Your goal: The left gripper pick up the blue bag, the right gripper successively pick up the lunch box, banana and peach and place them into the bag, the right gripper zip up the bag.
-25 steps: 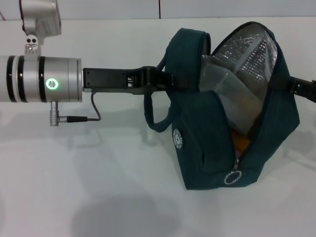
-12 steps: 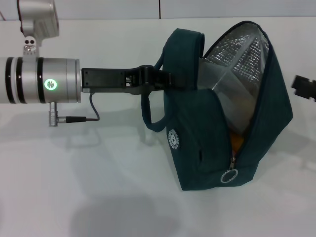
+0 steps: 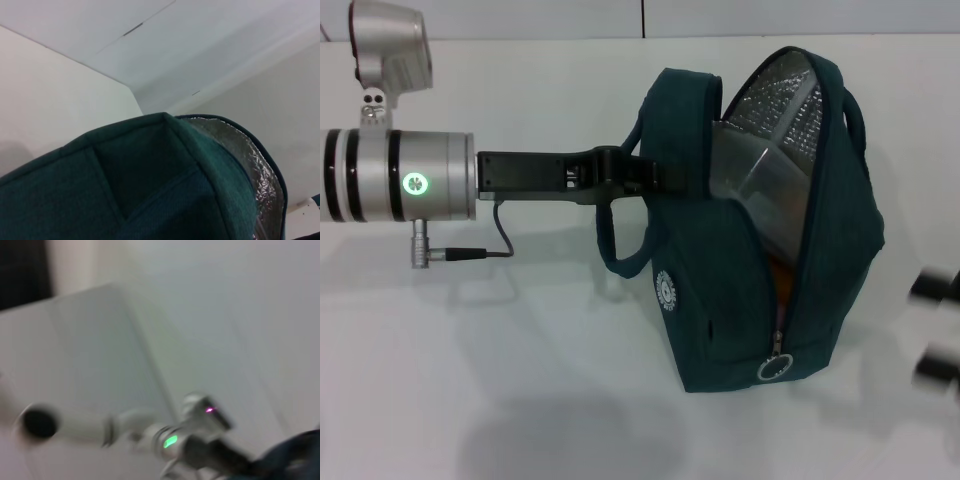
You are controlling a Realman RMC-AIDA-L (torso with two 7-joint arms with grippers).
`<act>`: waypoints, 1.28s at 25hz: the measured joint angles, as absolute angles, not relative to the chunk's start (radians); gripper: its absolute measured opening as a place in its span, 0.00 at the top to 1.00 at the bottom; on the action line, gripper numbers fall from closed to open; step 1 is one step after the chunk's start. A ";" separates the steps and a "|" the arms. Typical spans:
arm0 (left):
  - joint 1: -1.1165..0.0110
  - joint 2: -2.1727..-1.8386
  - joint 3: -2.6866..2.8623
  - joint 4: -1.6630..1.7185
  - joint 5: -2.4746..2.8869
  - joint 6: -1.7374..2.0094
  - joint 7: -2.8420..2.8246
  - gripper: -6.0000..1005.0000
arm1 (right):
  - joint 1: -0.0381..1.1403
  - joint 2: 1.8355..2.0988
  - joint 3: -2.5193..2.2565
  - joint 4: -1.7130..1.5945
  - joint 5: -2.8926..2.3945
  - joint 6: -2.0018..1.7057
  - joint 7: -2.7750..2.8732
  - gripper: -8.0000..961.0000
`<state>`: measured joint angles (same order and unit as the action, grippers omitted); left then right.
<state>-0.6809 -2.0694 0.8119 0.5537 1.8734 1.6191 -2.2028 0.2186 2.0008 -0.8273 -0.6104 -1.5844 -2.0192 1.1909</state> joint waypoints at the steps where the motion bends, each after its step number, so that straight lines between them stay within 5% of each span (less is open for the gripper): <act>1: -0.681 -2.069 0.812 0.554 1.875 1.620 -2.203 0.91 | 0.218 2.006 -0.842 -0.582 -1.602 -2.034 1.104 0.25; 10: -0.680 -2.069 0.823 0.551 1.877 1.624 -2.204 0.91 | 0.254 2.010 -0.897 -0.351 -1.641 -1.920 0.826 0.22; 15: -0.679 -2.071 0.825 0.551 1.878 1.624 -2.203 0.91 | 0.279 2.012 -0.926 -0.283 -1.641 -1.813 0.801 0.09; 32: -0.681 -2.078 0.825 0.551 1.878 1.626 -2.197 0.91 | 0.363 2.022 -1.033 -0.233 -1.637 -1.663 0.796 0.09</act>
<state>-0.6812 -2.0783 0.8253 0.5506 1.8776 1.6259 -2.1969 0.3635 2.0223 -1.0332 -0.2333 -1.6368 -1.6631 0.7958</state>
